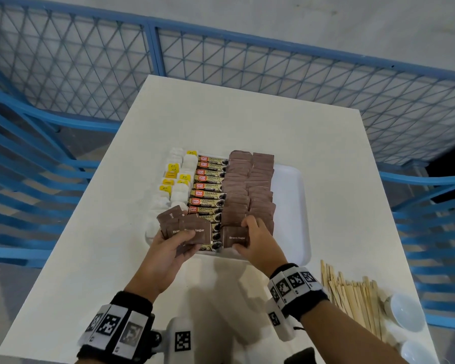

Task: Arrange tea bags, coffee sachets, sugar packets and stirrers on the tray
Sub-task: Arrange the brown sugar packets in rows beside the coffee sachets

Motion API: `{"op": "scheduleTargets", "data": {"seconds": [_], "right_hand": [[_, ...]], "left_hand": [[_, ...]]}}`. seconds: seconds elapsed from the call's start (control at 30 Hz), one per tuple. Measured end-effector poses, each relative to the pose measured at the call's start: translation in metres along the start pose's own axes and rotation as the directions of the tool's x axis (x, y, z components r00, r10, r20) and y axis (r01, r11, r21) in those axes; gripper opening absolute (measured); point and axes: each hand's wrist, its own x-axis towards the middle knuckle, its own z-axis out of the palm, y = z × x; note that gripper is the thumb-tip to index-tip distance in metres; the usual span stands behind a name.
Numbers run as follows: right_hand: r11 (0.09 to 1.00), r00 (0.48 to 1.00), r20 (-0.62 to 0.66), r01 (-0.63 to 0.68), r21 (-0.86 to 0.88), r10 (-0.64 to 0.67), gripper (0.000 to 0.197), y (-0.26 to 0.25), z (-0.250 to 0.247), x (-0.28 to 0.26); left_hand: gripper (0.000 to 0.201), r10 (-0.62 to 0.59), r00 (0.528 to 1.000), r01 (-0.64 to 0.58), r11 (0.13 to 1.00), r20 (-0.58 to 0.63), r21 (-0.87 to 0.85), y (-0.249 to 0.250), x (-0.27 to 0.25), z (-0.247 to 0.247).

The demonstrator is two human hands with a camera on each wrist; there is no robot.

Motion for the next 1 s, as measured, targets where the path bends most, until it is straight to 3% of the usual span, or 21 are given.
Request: {"op": "scheduleTargets", "data": {"seconds": [0.13, 0.27, 0.43, 0.53, 0.73, 0.83, 1.0], "right_hand": [[0.993, 0.994, -0.096, 0.044, -0.105, -0.054, 0.053, -0.002, 0.0, -0.001], [0.99, 0.964, -0.227, 0.139, -0.001, -0.136, 0.034, -0.015, -0.005, -0.002], [0.877, 0.995, 0.046, 0.051, 0.477, -0.083, 0.023, -0.045, -0.016, -0.006], [0.836, 0.993, 0.089, 0.013, 0.549, -0.074, 0.029, -0.044, -0.014, -0.004], [0.772, 0.995, 0.102, -0.047, 0.634, -0.024, 0.008, -0.03, -0.024, -0.004], [0.808, 0.995, 0.093, -0.075, 0.584, 0.026, 0.011, -0.018, -0.031, -0.004], [0.962, 0.992, 0.117, -0.08, 0.26, 0.051, 0.008, 0.001, -0.033, -0.005]], "left_hand": [[0.028, -0.001, 0.999, 0.001, 1.0, 0.038, 0.014, -0.001, -0.001, 0.004], [0.028, -0.011, 0.998, 0.009, 1.0, 0.057, 0.027, -0.002, -0.001, 0.006], [0.032, -0.016, 0.999, 0.014, 0.998, 0.047, 0.061, -0.006, 0.002, 0.009], [0.027, -0.026, 0.998, 0.022, 0.997, 0.049, 0.069, -0.007, 0.002, 0.01], [0.021, -0.042, 0.999, 0.04, 0.998, 0.031, 0.051, -0.006, 0.003, 0.004], [0.024, -0.05, 0.999, 0.049, 0.998, 0.02, 0.031, -0.006, 0.003, 0.001], [0.028, -0.054, 0.998, 0.054, 0.998, 0.023, 0.023, -0.006, 0.002, -0.001]]}}
